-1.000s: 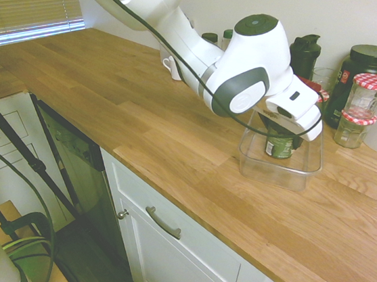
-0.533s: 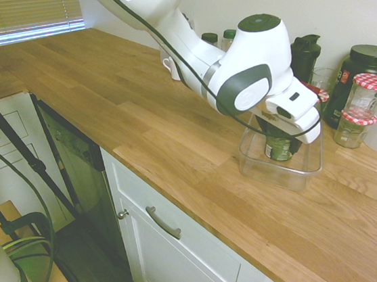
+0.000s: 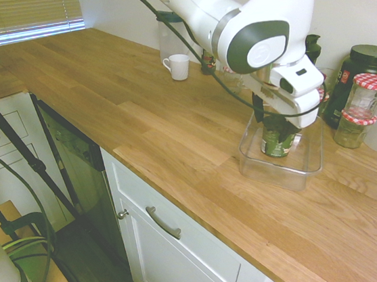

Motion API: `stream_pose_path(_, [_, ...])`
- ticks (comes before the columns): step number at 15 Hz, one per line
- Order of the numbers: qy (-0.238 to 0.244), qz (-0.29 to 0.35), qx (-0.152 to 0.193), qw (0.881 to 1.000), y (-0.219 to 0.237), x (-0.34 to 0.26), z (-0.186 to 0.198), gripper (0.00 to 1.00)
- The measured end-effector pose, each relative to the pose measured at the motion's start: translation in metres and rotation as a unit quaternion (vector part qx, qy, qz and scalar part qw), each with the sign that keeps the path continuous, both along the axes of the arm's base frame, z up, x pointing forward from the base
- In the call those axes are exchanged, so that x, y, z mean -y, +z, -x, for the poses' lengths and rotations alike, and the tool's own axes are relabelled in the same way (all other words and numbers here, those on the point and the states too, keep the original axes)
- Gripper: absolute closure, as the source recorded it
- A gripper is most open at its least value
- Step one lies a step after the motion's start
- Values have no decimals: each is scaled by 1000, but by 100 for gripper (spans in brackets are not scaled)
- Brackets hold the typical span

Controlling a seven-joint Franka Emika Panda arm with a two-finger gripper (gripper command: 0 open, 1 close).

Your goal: Put the cereal into the container

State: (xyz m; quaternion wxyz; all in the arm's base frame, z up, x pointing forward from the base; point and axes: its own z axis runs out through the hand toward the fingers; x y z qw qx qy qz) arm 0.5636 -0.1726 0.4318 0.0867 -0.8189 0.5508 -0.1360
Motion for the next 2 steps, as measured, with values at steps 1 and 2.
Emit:
stream_pose_path(1, [0,1,11,1000,15,-1,2,0])
stream_pose_path(2, [0,4,23,1000,30,-3,4,0])
